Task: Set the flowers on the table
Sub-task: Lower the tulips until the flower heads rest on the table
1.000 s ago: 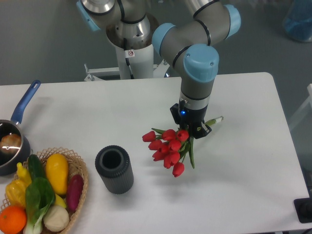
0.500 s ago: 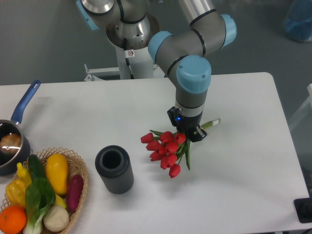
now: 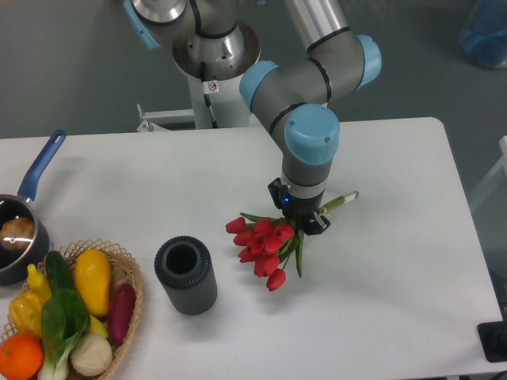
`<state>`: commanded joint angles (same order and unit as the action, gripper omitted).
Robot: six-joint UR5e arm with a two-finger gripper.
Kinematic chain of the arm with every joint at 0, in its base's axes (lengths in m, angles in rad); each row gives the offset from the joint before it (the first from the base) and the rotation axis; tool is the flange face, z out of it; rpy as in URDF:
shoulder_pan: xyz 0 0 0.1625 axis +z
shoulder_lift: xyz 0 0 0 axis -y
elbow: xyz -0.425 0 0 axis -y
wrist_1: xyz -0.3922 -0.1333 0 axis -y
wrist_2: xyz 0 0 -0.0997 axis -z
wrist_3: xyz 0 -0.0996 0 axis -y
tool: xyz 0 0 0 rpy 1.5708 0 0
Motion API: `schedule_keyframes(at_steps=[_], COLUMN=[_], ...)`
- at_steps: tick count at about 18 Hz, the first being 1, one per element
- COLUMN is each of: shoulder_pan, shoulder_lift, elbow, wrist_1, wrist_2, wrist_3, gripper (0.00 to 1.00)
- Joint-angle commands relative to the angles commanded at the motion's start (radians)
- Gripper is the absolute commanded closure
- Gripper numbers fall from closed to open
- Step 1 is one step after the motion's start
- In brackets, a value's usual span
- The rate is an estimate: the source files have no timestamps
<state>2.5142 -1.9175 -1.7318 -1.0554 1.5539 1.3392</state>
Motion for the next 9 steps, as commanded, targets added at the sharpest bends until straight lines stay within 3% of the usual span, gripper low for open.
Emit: schedule_keyframes(at_steps=[9], shoulder_pan=[-0.009], shoulder_lift=[-0.012], elbow=[-0.011], wrist_1=[0.0], wrist_2=[0.0], wrist_3=[-0.002], gripper=[0.66])
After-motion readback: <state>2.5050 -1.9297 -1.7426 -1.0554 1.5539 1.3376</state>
